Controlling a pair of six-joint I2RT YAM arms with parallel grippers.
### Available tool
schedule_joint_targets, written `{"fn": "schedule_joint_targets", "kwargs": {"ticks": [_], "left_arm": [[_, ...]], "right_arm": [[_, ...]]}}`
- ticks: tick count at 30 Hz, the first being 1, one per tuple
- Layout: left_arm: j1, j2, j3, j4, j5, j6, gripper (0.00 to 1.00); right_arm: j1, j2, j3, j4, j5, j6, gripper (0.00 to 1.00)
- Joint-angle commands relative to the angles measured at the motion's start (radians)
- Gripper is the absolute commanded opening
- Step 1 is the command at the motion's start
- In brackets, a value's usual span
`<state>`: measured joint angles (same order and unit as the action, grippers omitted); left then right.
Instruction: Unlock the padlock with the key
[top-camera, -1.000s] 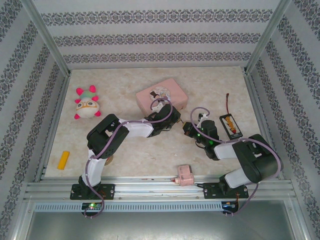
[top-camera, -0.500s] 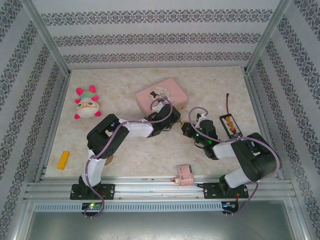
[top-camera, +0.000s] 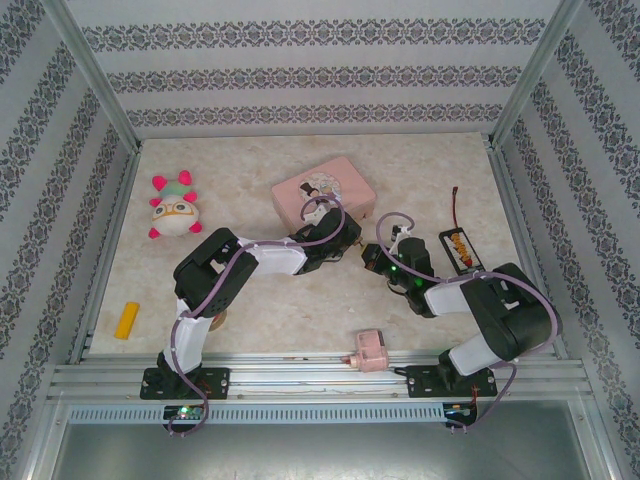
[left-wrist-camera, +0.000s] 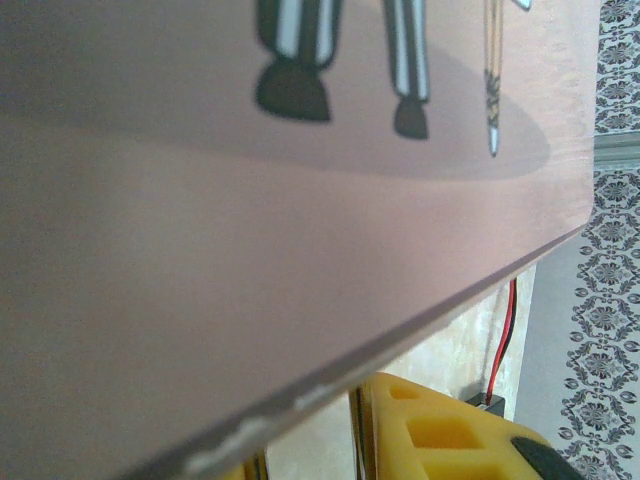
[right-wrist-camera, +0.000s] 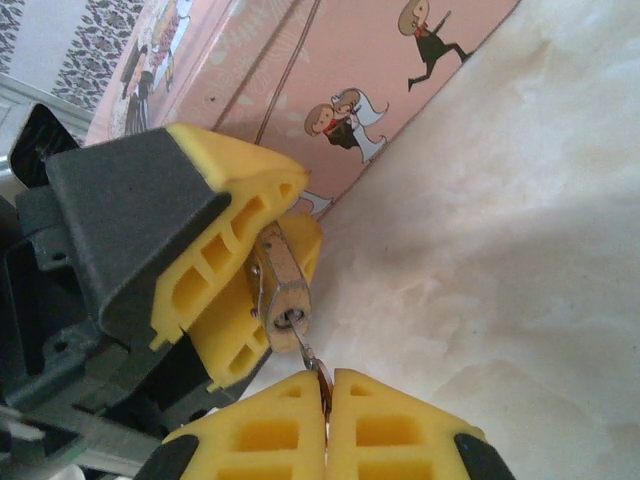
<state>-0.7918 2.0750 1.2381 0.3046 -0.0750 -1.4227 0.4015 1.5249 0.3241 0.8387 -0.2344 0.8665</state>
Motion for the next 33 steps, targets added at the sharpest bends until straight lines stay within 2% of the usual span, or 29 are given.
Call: {"fn": "schedule_joint_targets", "kwargs": {"ticks": [1,8,21,29,33], "left_arm": [[-0.038,0.062,-0.036,0.050,0.175,-0.197,0.06],[-0.040,0.065,-0.030,0.045,0.182,-0.183,0.06],[-0.040,0.054,-0.032,0.061,0.183,-0.151,0.07],[-0.043,0.058,-0.010,0.049,0.240,-0.106,0.07],[-0.044,0.047,-0.013,0.048,0.255,-0.071,0.17]], "right_arm": [[-0.007,0.020,0.061,0.039,-0.052,0.017,0.00],[-0.036,0.068,0.106,0.037,-0.158,0.053,0.00],[-0.051,0.070,0.093,0.053,-0.166,0.030,0.00],[-0.076,0.134,0.184,0.117,-0.302,0.004,0.00],[-0.085,0.153,0.192,0.114,-0.283,0.047,0.00]]}}
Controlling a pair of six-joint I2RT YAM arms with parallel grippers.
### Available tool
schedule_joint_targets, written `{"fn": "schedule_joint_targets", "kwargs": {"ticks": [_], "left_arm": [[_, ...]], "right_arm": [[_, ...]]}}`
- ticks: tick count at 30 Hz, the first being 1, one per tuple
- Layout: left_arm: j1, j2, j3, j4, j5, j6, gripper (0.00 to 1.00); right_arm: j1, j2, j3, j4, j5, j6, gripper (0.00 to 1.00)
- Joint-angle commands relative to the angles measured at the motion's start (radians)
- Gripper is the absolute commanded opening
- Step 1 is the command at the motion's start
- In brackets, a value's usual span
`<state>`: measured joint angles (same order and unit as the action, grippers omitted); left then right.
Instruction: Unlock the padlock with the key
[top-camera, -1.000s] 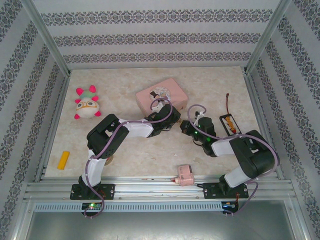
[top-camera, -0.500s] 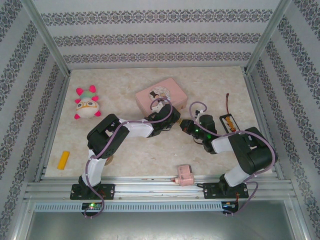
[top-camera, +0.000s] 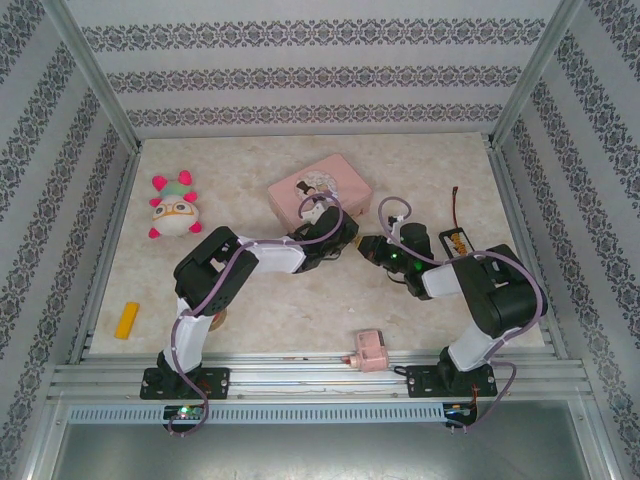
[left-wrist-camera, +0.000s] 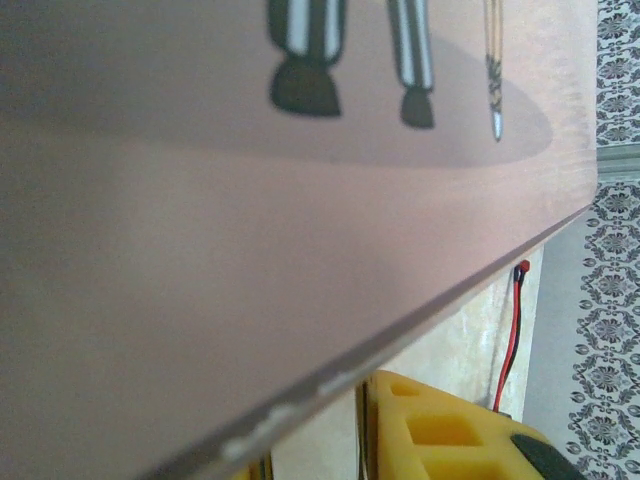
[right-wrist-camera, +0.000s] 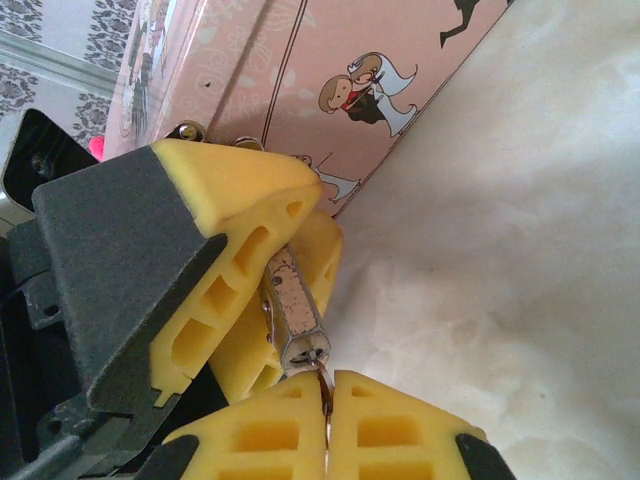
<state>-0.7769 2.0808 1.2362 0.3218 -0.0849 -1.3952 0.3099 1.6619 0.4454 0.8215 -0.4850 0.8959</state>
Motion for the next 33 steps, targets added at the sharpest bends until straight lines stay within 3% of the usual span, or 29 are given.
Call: {"fn": "schedule_joint_targets", "kwargs": {"ticks": [1,8,11,15,20,24,30,33], "left_arm": [[-0.059,0.034,-0.016,0.031,0.260,-0.085,0.19],[-0.047,-0.023,-0.074,0.121,0.202,0.010,0.38],[-0.045,-0.061,-0.100,0.155,0.166,0.075,0.58],[-0.045,-0.103,-0.129,0.205,0.131,0.153,0.78],[-0.045,-0.136,-0.179,0.241,0.086,0.171,0.84],[-0.045,-0.162,-0.241,0.297,0.043,0.165,1.00],[-0.039,-0.191,-0.320,0.366,-0.042,0.179,0.99],[-0.029,-0.187,-0.344,0.441,-0.050,0.197,0.86]], "right_arm": [[0.006,0.019,0.065,0.131,-0.025,0.028,0.00],[0.001,0.016,0.025,0.134,0.002,0.054,0.00],[0.001,0.015,0.021,0.136,0.003,0.069,0.00],[0.003,0.013,0.018,0.137,0.003,0.092,0.00],[0.003,0.016,0.015,0.137,0.015,0.108,0.00],[0.003,0.022,0.015,0.137,0.020,0.116,0.00],[0.003,0.030,0.024,0.139,0.019,0.141,0.00],[0.006,0.030,0.024,0.141,0.019,0.153,0.00]]}}
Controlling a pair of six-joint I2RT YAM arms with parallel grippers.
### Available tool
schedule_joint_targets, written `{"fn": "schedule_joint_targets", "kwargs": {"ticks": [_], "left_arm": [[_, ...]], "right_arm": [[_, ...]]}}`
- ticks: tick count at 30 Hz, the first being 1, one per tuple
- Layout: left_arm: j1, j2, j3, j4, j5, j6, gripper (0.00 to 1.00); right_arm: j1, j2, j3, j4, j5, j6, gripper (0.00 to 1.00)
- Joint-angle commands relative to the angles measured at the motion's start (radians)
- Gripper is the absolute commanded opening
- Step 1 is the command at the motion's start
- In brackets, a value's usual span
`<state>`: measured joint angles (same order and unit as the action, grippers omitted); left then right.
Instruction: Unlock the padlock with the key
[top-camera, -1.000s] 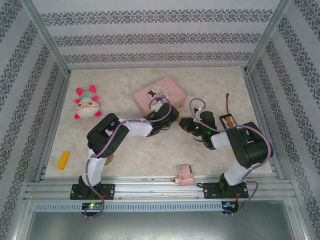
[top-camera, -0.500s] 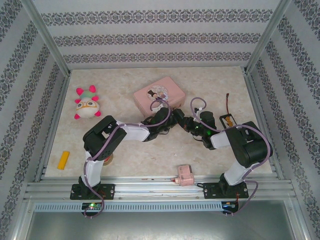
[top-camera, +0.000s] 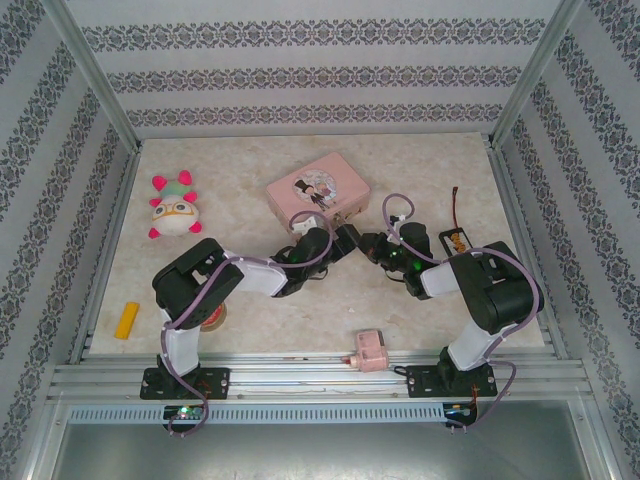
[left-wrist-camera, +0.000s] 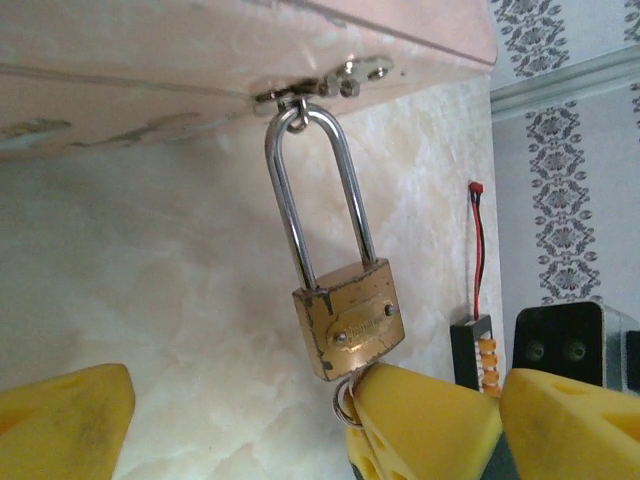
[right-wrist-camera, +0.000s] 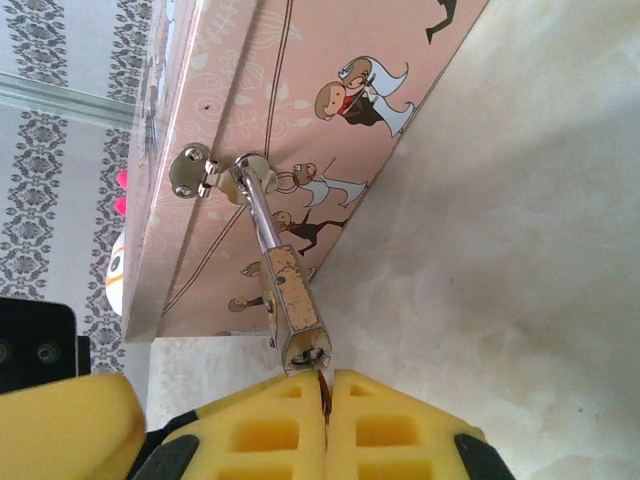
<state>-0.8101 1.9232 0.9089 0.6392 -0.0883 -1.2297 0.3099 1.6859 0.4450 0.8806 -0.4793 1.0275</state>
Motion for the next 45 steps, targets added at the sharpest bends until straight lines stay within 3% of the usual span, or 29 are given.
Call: {"fn": "schedule_joint_targets", "kwargs": {"ticks": [1,5,24,34,43,45], "left_arm": [[0.008,-0.027,-0.027,0.158,-0.049,0.037,0.80],[0.024,-0.011,-0.050,0.251,-0.045,0.055,0.66],[0.051,0.113,0.000,0.276,-0.054,-0.037,0.57],[0.052,0.132,0.026,0.282,-0.062,0.001,0.33],[0.060,0.180,0.017,0.407,-0.079,-0.007,0.33],[0.061,0.190,0.015,0.431,-0.082,-0.009,0.25]], "right_arm": [[0.006,0.006,0.024,0.084,0.014,0.025,0.00],[0.011,0.006,0.028,0.087,0.014,0.039,0.00],[0.031,0.053,0.057,0.149,0.004,0.097,0.00],[0.032,0.080,0.063,0.187,-0.002,0.124,0.00],[0.033,0.102,0.071,0.210,-0.012,0.143,0.00],[0.034,0.112,0.073,0.218,-0.012,0.147,0.00]]}}
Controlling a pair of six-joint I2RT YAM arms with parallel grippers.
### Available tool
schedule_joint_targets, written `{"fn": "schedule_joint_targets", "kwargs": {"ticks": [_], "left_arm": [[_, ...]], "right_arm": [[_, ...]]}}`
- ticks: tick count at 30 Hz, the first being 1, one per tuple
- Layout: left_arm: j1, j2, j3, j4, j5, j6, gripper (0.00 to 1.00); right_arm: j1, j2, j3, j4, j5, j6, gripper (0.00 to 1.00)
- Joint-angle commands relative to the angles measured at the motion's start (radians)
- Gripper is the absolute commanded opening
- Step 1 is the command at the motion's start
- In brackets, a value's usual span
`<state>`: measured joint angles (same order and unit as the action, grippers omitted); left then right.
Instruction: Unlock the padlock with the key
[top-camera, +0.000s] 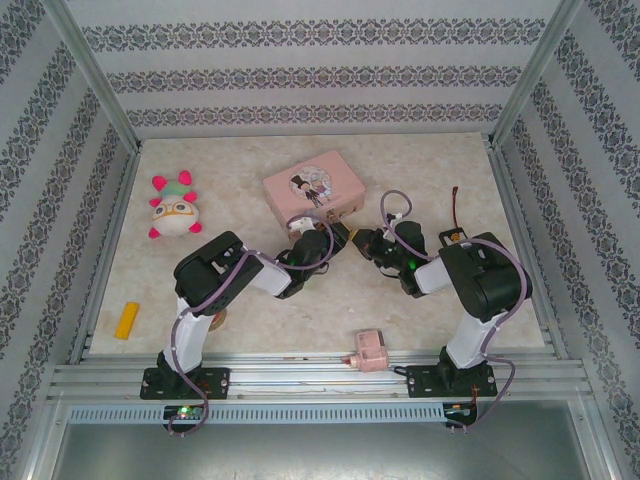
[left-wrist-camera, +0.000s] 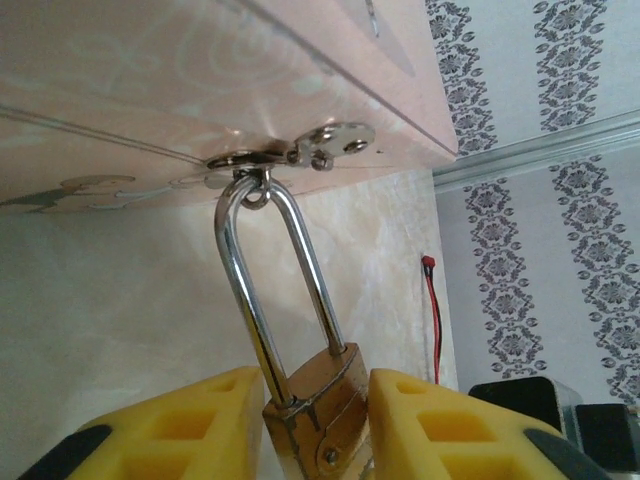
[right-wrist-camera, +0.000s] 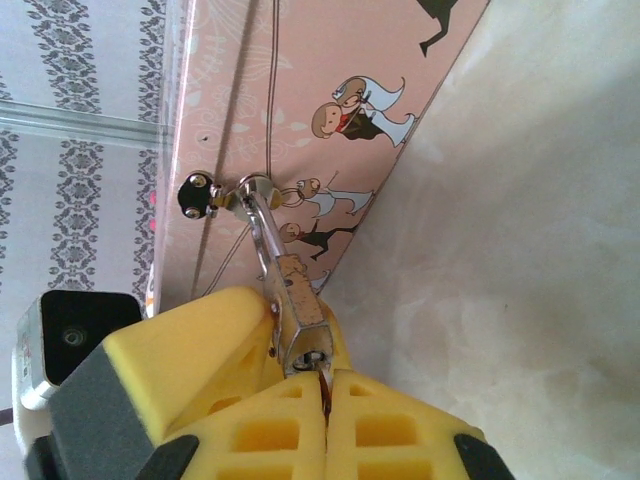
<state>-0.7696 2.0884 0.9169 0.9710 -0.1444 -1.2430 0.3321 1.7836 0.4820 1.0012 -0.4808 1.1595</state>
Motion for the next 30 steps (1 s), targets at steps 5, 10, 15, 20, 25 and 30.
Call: {"fn": "schedule_joint_targets", "kwargs": {"ticks": [5,10,15,20,25,30], "left_arm": [[0.020,0.017,0.004,0.083,-0.010,0.015,0.10],[0.010,0.017,0.004,0.078,0.031,0.019,0.00],[-0.036,0.022,0.045,0.049,0.080,0.030,0.00],[-0.101,0.028,0.065,0.044,0.092,0.025,0.00],[-0.145,0.021,0.023,0.063,0.056,-0.008,0.00],[-0.146,0.013,-0.045,0.137,-0.019,-0.036,0.00]], "right_arm": [[0.010,0.025,0.044,0.108,-0.010,0.020,0.00],[0.008,0.026,0.056,0.114,-0.010,0.025,0.00],[0.005,0.010,0.062,0.129,-0.015,0.037,0.00],[0.002,-0.025,0.049,0.138,-0.025,0.048,0.00],[0.000,-0.092,-0.006,0.073,-0.024,0.001,0.00],[-0.008,-0.151,-0.093,0.008,-0.024,-0.059,0.12]]}}
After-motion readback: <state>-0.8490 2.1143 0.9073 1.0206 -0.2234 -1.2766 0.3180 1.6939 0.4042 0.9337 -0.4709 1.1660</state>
